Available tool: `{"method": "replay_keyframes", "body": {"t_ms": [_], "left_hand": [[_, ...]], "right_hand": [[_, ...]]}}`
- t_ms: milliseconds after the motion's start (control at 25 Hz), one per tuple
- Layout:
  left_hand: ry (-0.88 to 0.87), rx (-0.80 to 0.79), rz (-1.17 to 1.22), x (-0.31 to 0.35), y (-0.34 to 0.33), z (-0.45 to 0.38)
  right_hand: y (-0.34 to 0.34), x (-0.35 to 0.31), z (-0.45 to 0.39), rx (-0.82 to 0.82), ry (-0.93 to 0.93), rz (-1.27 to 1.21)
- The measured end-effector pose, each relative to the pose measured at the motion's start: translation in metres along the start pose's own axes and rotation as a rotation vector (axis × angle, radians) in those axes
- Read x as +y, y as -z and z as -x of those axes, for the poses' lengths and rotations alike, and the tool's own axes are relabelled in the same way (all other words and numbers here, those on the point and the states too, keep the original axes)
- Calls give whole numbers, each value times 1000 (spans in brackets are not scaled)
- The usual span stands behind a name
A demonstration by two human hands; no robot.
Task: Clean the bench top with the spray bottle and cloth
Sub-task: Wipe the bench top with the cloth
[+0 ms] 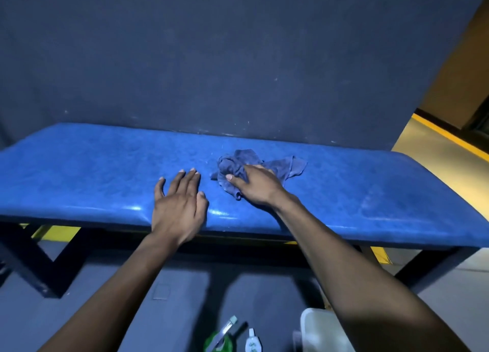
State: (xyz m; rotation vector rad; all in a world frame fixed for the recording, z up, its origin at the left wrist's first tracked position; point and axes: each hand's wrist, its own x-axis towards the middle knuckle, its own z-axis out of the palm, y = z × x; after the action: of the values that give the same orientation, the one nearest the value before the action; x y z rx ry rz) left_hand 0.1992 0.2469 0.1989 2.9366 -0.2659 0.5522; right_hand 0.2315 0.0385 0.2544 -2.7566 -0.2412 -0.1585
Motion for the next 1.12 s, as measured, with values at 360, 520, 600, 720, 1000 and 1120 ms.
{"method": "replay_keyframes", "body": {"t_ms": [360, 520, 600, 720, 1000, 1120], "left_hand": [[-39, -136, 93, -6, 11, -1], [-66, -205, 129, -10, 14, -3], [-67, -192, 124, -10, 13, -2], [-68, -173, 126, -9, 12, -1], [-66, -126, 110, -8, 5, -3], [-73, -102, 105, -8, 2, -3]], "right_hand": [[-26, -51, 131, 350, -38, -681], [-94, -76, 196, 203, -90, -1019], [-133, -86, 210, 97, -86, -989], [-191, -106, 216, -89, -80, -848], [-297, -132, 223, -336, -42, -271], [-321, -122, 230, -309, -138, -405]]}}
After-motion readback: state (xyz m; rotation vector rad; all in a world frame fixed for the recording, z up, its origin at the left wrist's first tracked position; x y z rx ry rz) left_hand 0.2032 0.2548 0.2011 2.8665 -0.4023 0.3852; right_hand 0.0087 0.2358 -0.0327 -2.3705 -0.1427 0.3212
